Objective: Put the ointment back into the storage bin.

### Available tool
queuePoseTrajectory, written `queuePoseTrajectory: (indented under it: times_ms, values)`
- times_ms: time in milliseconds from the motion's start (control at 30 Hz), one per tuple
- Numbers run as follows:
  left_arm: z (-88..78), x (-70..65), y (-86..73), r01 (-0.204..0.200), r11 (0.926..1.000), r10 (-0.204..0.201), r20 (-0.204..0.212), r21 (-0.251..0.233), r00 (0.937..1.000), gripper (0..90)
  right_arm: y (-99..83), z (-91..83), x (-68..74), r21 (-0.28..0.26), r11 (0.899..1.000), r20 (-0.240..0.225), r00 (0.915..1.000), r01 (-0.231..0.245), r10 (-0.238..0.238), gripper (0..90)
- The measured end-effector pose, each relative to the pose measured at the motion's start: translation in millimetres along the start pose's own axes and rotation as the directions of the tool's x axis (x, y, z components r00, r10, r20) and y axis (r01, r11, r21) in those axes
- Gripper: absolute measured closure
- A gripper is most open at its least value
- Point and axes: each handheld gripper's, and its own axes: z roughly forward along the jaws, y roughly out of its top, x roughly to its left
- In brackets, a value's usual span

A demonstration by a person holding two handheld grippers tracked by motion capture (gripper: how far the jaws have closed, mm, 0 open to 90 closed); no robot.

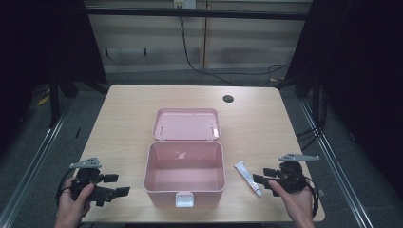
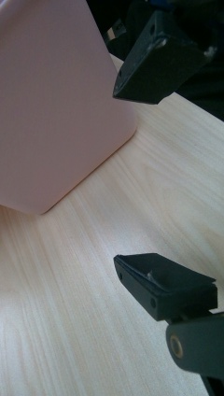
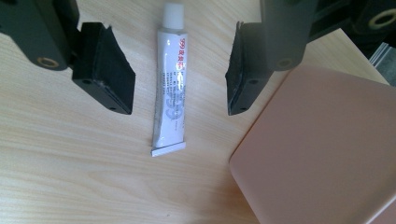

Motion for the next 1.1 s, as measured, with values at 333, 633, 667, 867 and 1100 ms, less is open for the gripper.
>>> queuePoseTrajectory:
  times_ms: [333, 633, 667, 867, 1100]
  values:
    - [-0.1, -0.1, -0.4, 0.006, 1.0, -0.006, 0.002, -0.001, 1.0, 16.5, 4.2, 0.4, 2.5, 0.022, 1.0, -0.008, 1.0, 0.004, -0.004, 42.2]
    - [0.3, 0.0, -0.8, 0.009, 1.0, -0.009, -0.004, 0.0, 1.0, 16.5, 21.0, -10.6, 8.4, 0.069, 0.997, -0.047, 0.9983, 0.038, -0.035, 43.1]
    - [0.3, 0.0, -0.8, 0.009, 1.0, -0.009, -0.004, 0.0, 1.0, 16.5, 21.0, -10.6, 8.4, 0.069, 0.997, -0.047, 0.9983, 0.038, -0.035, 43.1]
    - [0.6, 0.3, -0.8, 0.007, 1.0, -0.007, -0.005, 0.004, 1.0, 16.5, 29.1, -1.5, 15.3, 0.163, 0.984, -0.046, 0.9967, 0.073, -0.066, 49.4]
    - [0.2, 0.4, -1.0, 0.008, 1.0, -0.008, -0.003, 0.002, 1.0, 16.5, 39.7, 9.3, 23.0, 0.243, 0.964, -0.06, 0.9939, 0.105, -0.093, 55.8]
